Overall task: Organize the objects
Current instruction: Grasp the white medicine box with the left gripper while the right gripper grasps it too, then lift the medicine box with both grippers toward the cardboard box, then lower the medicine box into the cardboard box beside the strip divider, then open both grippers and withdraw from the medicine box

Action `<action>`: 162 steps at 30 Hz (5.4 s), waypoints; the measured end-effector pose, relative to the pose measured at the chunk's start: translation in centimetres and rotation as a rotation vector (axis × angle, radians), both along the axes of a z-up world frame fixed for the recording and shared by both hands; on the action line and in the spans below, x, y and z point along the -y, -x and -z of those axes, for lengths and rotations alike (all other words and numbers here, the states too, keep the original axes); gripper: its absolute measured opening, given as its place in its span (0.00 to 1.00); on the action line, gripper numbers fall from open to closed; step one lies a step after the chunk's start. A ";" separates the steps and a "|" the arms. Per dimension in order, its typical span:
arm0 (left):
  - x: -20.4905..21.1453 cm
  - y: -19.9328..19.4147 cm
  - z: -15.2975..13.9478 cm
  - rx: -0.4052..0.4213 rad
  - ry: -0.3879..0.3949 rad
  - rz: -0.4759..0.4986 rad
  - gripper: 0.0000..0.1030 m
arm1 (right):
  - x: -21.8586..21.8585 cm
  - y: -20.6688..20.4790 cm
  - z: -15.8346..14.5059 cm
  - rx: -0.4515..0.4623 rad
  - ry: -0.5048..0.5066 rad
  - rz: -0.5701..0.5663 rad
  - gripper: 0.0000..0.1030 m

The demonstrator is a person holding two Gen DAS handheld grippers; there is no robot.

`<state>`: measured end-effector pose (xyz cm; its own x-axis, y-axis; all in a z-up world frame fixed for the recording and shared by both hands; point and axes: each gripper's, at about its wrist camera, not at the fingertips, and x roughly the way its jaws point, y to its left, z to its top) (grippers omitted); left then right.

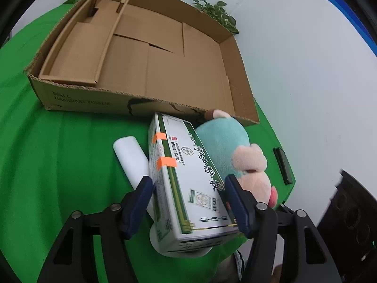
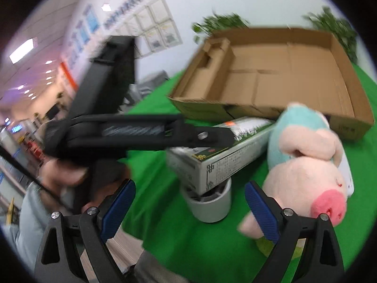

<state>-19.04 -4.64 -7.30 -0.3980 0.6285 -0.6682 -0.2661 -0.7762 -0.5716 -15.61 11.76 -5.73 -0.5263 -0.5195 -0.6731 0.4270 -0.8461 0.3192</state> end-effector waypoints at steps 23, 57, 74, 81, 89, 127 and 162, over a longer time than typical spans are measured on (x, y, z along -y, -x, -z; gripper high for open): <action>6.0 -9.2 -5.9 -0.210 0.065 -0.161 0.43 | 6.8 -2.4 -2.7 -0.210 -0.089 -0.127 0.74; 14.9 -12.1 4.6 0.059 -0.077 -0.381 0.45 | 12.7 -3.4 4.9 -0.014 -0.156 -0.200 0.63; 6.9 -9.9 -12.3 -0.377 0.109 -0.220 0.40 | 7.5 -2.8 -7.2 -0.421 -0.037 0.014 0.62; 1.5 -4.9 -19.5 -0.547 0.118 -0.084 0.40 | 3.8 0.8 -12.7 -0.564 -0.050 0.147 0.62; -2.9 4.8 -20.7 -0.489 0.151 0.001 0.40 | 2.3 8.8 -12.5 -0.458 -0.033 0.195 0.62; 1.4 18.0 0.7 -0.082 0.297 -0.086 0.24 | 2.9 18.8 1.9 0.086 0.010 0.060 0.63; -3.7 -10.3 -13.5 -0.669 0.366 -0.320 1.00 | -6.7 -1.5 -7.2 -0.282 -0.219 0.369 1.00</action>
<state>-8.70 -0.92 6.23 -0.9071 0.2060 -0.3670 -0.1950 -0.9785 -0.0674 -14.11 18.41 1.49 -0.8247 -0.1274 -0.5510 0.1307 -0.9909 0.0334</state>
